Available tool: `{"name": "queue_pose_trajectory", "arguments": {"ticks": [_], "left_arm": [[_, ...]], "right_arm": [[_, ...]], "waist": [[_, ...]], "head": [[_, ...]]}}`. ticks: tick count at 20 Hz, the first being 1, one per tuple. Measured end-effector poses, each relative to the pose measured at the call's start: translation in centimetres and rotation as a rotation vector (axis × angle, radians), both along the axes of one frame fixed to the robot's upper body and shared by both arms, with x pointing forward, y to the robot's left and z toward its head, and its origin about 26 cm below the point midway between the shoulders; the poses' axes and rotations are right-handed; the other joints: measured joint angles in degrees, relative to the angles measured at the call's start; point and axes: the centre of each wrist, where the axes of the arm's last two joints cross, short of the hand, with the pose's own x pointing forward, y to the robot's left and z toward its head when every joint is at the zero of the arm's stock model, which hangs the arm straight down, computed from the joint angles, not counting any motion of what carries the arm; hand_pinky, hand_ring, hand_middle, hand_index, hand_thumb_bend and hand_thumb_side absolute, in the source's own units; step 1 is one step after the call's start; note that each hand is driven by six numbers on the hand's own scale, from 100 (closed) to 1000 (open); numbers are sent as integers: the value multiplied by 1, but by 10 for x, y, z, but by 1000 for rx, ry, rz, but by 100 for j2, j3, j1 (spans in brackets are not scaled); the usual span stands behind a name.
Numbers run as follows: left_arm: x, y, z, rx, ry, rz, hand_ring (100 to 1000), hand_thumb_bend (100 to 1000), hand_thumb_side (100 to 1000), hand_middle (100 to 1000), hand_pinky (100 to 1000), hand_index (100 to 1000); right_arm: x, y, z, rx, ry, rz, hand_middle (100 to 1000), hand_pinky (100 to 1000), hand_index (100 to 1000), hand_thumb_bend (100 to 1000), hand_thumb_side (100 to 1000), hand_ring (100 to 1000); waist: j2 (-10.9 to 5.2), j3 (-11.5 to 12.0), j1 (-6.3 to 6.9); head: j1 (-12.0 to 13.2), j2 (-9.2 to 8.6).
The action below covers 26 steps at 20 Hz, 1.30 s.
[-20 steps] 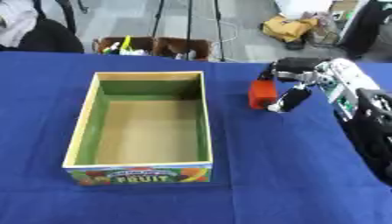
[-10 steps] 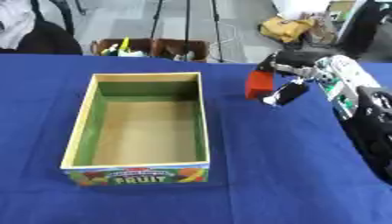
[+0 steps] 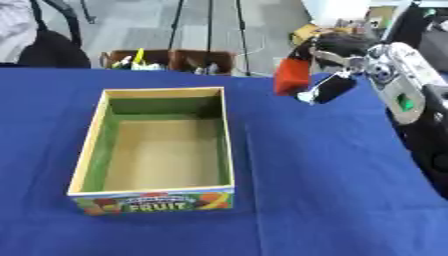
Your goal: Pick up objects on the table and place them in the box.
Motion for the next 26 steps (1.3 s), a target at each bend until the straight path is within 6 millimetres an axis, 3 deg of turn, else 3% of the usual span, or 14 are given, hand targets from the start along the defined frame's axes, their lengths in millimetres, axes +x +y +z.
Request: {"name": "queue_pose_trajectory", "arguments": {"ticks": [13, 20, 26], "left_arm": [[0, 0, 0, -3, 1, -4, 467, 100, 815, 467, 221, 444], [0, -1, 1, -6, -3, -10, 466, 100, 814, 467, 223, 445], [1, -2, 2, -9, -6, -18, 452, 100, 814, 467, 222, 445]], "right_arm": [[-29, 56, 32, 51, -43, 184, 301, 506, 215, 100, 420, 639], [-33, 86, 28, 61, 1, 265, 297, 495, 204, 100, 417, 628], [-32, 110, 19, 73, 57, 312, 297, 485, 197, 100, 417, 620]], "waist": [[-120, 118, -32], [-135, 384, -15], [-179, 465, -14]], "head": [[-57, 58], [-186, 62], [-279, 111]]}}
